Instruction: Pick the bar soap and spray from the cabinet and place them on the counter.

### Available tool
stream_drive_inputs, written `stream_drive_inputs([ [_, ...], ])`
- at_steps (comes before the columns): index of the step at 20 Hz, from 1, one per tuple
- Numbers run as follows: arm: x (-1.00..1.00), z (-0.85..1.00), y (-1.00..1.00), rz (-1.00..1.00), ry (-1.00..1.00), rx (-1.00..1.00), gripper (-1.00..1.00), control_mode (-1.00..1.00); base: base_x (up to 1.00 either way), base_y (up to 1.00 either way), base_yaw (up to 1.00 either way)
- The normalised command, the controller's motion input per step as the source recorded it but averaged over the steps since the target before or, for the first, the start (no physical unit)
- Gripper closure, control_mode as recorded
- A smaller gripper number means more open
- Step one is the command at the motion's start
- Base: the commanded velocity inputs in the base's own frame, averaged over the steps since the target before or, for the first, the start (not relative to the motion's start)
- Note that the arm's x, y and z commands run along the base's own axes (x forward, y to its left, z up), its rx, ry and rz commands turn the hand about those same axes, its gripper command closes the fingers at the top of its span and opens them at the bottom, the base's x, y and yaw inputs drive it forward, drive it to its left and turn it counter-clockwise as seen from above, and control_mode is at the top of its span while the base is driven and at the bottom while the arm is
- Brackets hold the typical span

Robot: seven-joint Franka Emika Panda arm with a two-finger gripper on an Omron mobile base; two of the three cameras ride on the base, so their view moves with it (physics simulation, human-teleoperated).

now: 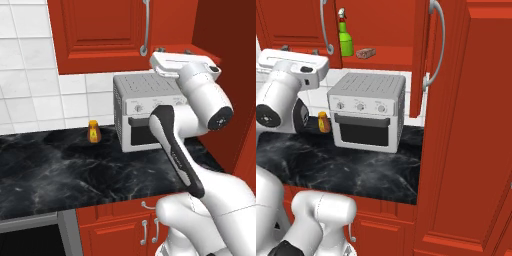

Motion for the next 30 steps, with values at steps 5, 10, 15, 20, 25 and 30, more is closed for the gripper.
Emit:
stream_drive_inputs([
  [5,0.43,0.0,0.03,0.0,0.1,0.0,-1.0,-1.0,0.0,0.0,0.0],
  [10,0.43,0.0,0.0,0.0,0.1,0.0,-1.0,-1.0,0.0,0.0,0.0],
  [15,0.3,0.0,0.0,0.0,0.03,0.0,-1.0,-1.0,0.0,0.0,0.0],
  [20,0.27,0.0,0.02,0.0,0.0,0.0,-1.0,-1.0,0.0,0.0,0.0],
  [25,0.23,0.0,0.03,0.0,0.0,0.0,-1.0,-1.0,0.0,0.0,0.0],
  [30,0.21,0.0,0.08,0.0,0.0,-0.02,-1.0,-1.0,0.0,0.0,0.0],
])
